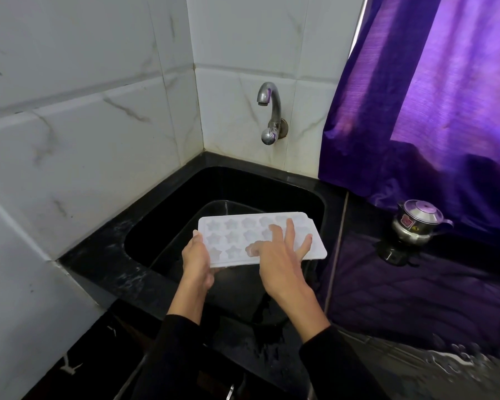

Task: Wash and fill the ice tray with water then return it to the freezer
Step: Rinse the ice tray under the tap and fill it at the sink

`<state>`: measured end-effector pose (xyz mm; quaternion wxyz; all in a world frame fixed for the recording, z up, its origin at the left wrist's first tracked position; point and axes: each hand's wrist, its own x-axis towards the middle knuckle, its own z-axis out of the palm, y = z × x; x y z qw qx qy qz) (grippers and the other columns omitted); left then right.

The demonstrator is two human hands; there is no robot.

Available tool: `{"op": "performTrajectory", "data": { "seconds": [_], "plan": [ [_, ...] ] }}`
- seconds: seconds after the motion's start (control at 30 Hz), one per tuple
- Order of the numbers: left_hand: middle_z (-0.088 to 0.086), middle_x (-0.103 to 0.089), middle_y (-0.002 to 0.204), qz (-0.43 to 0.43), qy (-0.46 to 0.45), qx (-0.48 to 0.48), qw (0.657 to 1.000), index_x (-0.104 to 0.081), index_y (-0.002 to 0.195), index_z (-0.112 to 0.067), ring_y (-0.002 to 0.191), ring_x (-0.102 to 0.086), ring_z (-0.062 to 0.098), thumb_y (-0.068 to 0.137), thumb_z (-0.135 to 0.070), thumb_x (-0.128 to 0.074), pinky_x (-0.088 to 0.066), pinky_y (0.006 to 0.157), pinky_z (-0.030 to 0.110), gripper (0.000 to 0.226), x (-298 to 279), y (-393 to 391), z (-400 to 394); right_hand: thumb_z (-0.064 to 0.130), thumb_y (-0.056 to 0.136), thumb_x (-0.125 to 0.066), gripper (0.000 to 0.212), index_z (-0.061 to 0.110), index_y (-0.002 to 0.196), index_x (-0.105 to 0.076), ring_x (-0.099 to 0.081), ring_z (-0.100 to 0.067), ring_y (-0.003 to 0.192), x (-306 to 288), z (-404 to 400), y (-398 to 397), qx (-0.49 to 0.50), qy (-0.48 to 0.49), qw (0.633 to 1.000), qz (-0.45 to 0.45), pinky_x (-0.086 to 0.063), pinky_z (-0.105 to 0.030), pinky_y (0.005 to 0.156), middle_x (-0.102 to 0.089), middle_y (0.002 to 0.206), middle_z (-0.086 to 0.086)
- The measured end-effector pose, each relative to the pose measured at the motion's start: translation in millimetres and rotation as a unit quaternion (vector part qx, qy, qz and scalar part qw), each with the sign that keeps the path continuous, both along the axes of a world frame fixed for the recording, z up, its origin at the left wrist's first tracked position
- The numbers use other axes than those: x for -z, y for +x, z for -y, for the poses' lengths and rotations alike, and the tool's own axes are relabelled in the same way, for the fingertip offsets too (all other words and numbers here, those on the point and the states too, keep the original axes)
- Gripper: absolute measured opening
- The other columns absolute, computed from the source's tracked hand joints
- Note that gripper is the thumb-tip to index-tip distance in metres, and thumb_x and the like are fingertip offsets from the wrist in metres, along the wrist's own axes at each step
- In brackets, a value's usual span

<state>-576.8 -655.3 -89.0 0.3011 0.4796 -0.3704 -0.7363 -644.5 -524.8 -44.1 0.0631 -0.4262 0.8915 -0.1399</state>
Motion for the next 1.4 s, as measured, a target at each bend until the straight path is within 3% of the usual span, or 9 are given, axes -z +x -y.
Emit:
{"op": "performTrajectory", "data": {
  "seconds": [0.37, 0.47, 0.63, 0.8, 0.9, 1.03, 1.1, 1.27, 1.4],
  "plan": [
    [0.009, -0.068, 0.101, 0.003, 0.006, -0.005, 1.000, -0.056, 0.107, -0.017, 0.091, -0.067, 0.030, 0.101, -0.043, -0.033, -0.056, 0.078, 0.046, 0.035, 0.9, -1.8, 0.8, -0.026, 0.068, -0.045, 0.073, 0.023, 0.120, -0.060, 0.022, -0.040, 0.145, 1.7, 0.3, 2.3, -0.004, 0.015, 1.000, -0.011, 0.015, -0.068, 0.110, -0.011, 0.157, -0.013],
    [0.008, -0.068, 0.097, 0.004, -0.001, -0.006, 1.000, -0.056, 0.103, -0.019, 0.088, -0.067, 0.028, 0.101, -0.042, -0.032, -0.057, 0.073, 0.043, 0.034, 0.7, -2.5, -0.4, -0.023, 0.054, -0.031, 0.079, 0.022, 0.111, -0.063, 0.021, -0.039, 0.146, 0.0, -0.3, 2.0, -0.010, 0.021, 1.000, -0.015, 0.016, -0.068, 0.109, -0.016, 0.155, -0.012],
    [0.007, -0.067, 0.097, 0.005, -0.003, -0.006, 1.000, -0.056, 0.094, -0.021, 0.086, -0.067, 0.028, 0.101, -0.042, -0.032, -0.056, 0.068, 0.041, 0.033, -0.7, -4.3, -2.7, -0.022, 0.073, -0.046, 0.063, 0.020, 0.117, -0.061, 0.022, -0.039, 0.146, -0.4, -1.5, 2.6, -0.001, 0.018, 1.000, -0.016, 0.016, -0.068, 0.109, -0.009, 0.158, -0.013],
    [0.009, -0.067, 0.101, 0.013, -0.004, -0.004, 1.000, -0.056, 0.101, -0.020, 0.091, -0.067, 0.030, 0.101, -0.042, -0.032, -0.056, 0.067, 0.041, 0.033, 0.8, -4.3, -2.9, -0.023, 0.054, -0.030, 0.079, 0.022, 0.110, -0.064, 0.022, -0.039, 0.145, -0.3, -2.8, -0.4, -0.011, 0.025, 1.000, 0.001, 0.016, -0.068, 0.109, -0.016, 0.154, -0.012],
    [0.011, -0.068, 0.106, 0.019, -0.005, 0.004, 1.000, -0.056, 0.108, -0.019, 0.092, -0.067, 0.031, 0.101, -0.043, -0.031, -0.057, 0.072, 0.043, 0.036, 2.4, -5.9, -3.3, -0.024, 0.070, -0.041, 0.063, 0.018, 0.115, -0.054, 0.019, -0.038, 0.146, -0.4, -3.9, 0.8, 0.002, -0.005, 1.000, 0.005, 0.013, -0.067, 0.111, -0.016, 0.153, -0.012],
    [0.010, -0.069, 0.102, 0.025, -0.009, 0.004, 1.000, -0.056, 0.111, -0.017, 0.090, -0.067, 0.029, 0.101, -0.043, -0.030, -0.056, 0.066, 0.039, 0.038, 1.2, -7.9, -5.1, -0.026, 0.068, -0.040, 0.064, 0.018, 0.114, -0.043, 0.016, -0.037, 0.147, -1.5, 1.7, 5.0, -0.019, -0.036, 0.999, -0.009, 0.009, -0.066, 0.112, -0.013, 0.153, -0.014],
    [0.010, -0.069, 0.100, 0.023, -0.008, 0.004, 1.000, -0.057, 0.110, -0.016, 0.086, -0.068, 0.028, 0.101, -0.042, -0.031, -0.055, 0.062, 0.038, 0.038, 1.0, -8.8, -6.4, -0.025, 0.068, -0.039, 0.066, 0.018, 0.118, -0.045, 0.019, -0.037, 0.146, -2.3, 3.1, 7.0, -0.035, -0.032, 0.999, -0.006, 0.010, -0.066, 0.112, -0.011, 0.154, -0.014],
    [0.008, -0.068, 0.096, 0.013, -0.008, -0.002, 1.000, -0.057, 0.106, -0.015, 0.083, -0.066, 0.025, 0.101, -0.041, -0.032, -0.056, 0.071, 0.040, 0.036, -0.9, -10.1, -7.2, -0.022, 0.078, -0.046, 0.071, 0.024, 0.131, -0.054, 0.030, -0.037, 0.143, -1.6, 5.1, 12.6, -0.062, 0.004, 0.998, 0.003, 0.016, -0.066, 0.110, 0.006, 0.161, -0.016],
    [0.009, -0.068, 0.097, 0.014, -0.009, 0.001, 1.000, -0.057, 0.108, -0.014, 0.084, -0.067, 0.026, 0.101, -0.041, -0.032, -0.056, 0.067, 0.038, 0.037, 1.6, -10.4, -7.4, -0.020, 0.080, -0.048, 0.065, 0.023, 0.128, -0.057, 0.027, -0.039, 0.144, -3.0, 7.4, 11.8, -0.062, 0.019, 0.998, -0.002, 0.015, -0.067, 0.110, -0.004, 0.159, -0.017]
  ]
}}
